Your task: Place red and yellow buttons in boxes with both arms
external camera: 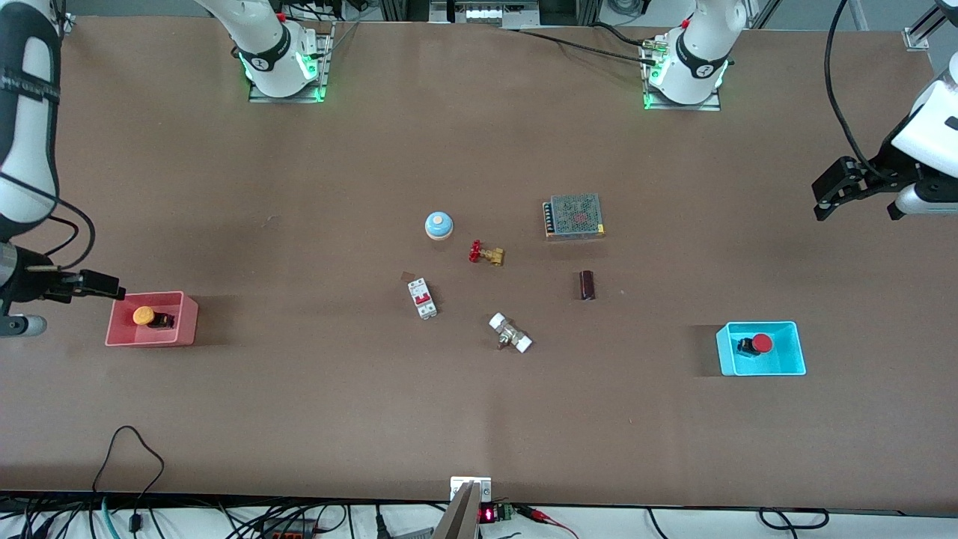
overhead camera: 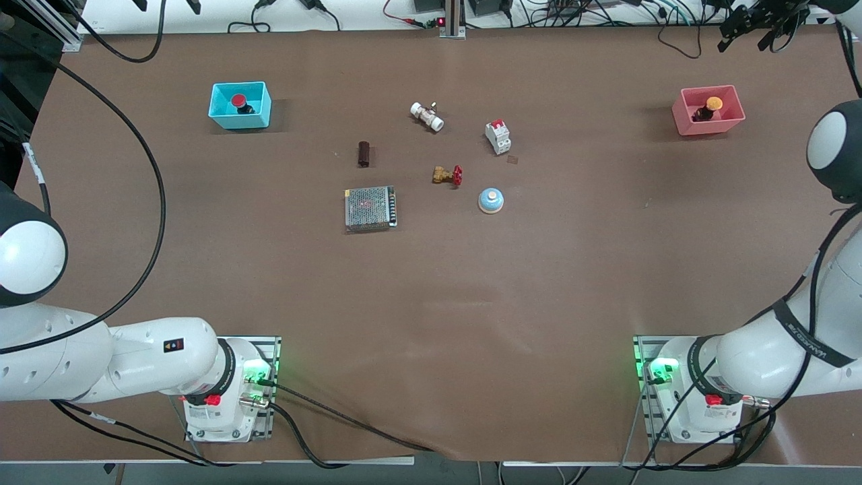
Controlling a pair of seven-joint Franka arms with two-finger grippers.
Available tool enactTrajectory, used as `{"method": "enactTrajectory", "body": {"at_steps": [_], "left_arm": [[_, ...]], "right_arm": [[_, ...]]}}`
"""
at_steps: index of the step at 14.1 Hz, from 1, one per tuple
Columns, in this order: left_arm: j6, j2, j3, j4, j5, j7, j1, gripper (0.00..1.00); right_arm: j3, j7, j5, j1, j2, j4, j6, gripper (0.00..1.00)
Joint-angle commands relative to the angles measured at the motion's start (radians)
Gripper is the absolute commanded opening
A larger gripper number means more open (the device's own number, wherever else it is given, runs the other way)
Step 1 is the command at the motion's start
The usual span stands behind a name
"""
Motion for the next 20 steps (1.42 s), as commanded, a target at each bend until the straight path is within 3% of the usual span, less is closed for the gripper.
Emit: {"method": "enactTrajectory", "body": {"at_steps": [1, 9, 13, 16, 20], "left_arm": [[-0.025, -0.012, 0.092, 0.009, -0.024, 0.034, -0.081, 1.00], [-0.083, -0.007, 0.104, 0.009, -0.078, 0.087, -0.067, 1.00], [-0.091, -0.009, 0.123, 0.010, -0.078, 0.092, -0.083, 1.00], [-0.092, -0.010, 0.129, 0.009, -0.078, 0.092, -0.093, 1.00], [-0.092, -0.012, 0.129, 0.010, -0.078, 0.092, -0.090, 1.00]], "right_arm": [[0.002, 0.044, 0.017, 0.039, -0.055, -0.026, -0.028, 1.00], [0.016, 0.150, 0.009, 0.097, -0.158, -0.025, -0.112, 1.00], [0.176, 0.263, -0.066, 0.001, -0.235, -0.039, -0.150, 1.00], [0.165, 0.287, -0.069, -0.009, -0.246, -0.028, -0.203, 1.00], [0.155, 0.277, -0.150, -0.007, -0.319, -0.031, -0.285, 1.00]]}}
